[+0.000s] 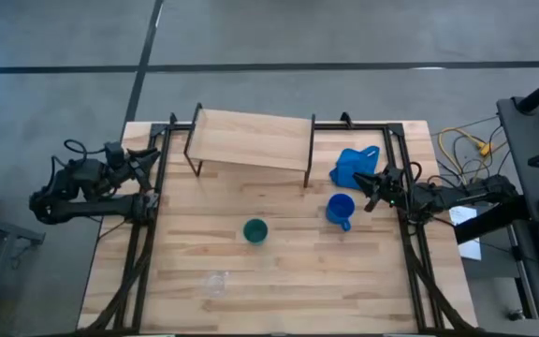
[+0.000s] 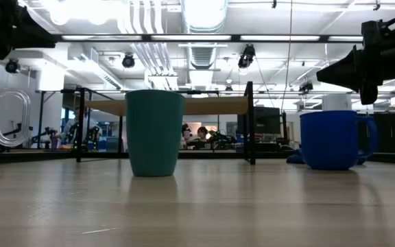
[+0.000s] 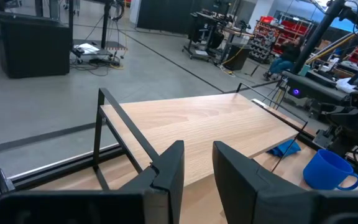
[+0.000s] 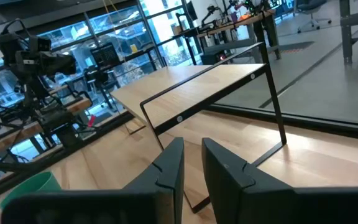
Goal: Stack small to large cups/mugs on shelf
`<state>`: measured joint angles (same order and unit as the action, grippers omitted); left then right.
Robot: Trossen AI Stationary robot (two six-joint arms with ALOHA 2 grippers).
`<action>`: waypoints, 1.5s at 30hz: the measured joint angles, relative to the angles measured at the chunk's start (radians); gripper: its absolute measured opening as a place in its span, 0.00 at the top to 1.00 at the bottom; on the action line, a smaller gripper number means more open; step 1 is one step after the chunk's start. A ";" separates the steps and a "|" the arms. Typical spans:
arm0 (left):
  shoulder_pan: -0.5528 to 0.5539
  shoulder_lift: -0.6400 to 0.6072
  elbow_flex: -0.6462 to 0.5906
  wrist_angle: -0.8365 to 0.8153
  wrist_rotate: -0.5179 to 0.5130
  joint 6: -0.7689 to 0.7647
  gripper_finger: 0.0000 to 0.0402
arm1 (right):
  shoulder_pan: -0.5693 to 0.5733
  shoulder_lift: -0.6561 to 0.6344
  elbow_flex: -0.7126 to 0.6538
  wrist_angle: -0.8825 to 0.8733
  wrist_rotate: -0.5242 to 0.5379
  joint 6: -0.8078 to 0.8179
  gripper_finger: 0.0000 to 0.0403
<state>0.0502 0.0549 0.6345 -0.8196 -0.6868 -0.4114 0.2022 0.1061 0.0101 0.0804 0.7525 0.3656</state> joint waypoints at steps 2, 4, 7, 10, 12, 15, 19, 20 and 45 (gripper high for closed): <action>0.000 0.000 0.000 0.000 0.000 0.000 0.82 | 0.000 0.000 0.000 0.000 0.000 0.000 0.87; 0.000 0.000 0.000 0.000 0.000 0.000 0.82 | 0.000 0.000 0.000 0.000 0.000 0.000 0.87; 0.000 0.000 0.000 0.000 0.000 0.000 0.82 | 0.000 0.000 0.000 0.000 0.000 0.000 0.87; 0.000 0.000 0.000 0.000 0.000 0.000 0.82 | 0.000 0.000 0.000 0.000 0.000 0.000 0.87; 0.000 0.000 0.000 0.000 0.000 0.000 0.82 | 0.000 0.000 0.000 0.000 0.000 0.000 0.87; 0.000 0.000 0.000 0.000 0.000 0.000 0.82 | 0.000 0.000 0.000 0.000 0.000 0.000 0.87; 0.000 0.000 0.000 0.000 0.000 0.000 0.82 | 0.000 0.000 0.000 0.000 0.000 0.000 0.87; 0.000 0.000 0.000 0.000 0.000 0.000 0.82 | 0.000 0.000 0.000 0.000 0.000 0.000 0.87; 0.000 0.000 0.000 0.000 0.000 0.000 0.82 | 0.000 0.002 0.000 0.035 0.008 0.116 0.87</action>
<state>0.0498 0.0547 0.6343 -0.8195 -0.6868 -0.4117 0.2023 0.1081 0.0101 0.1157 0.7601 0.4817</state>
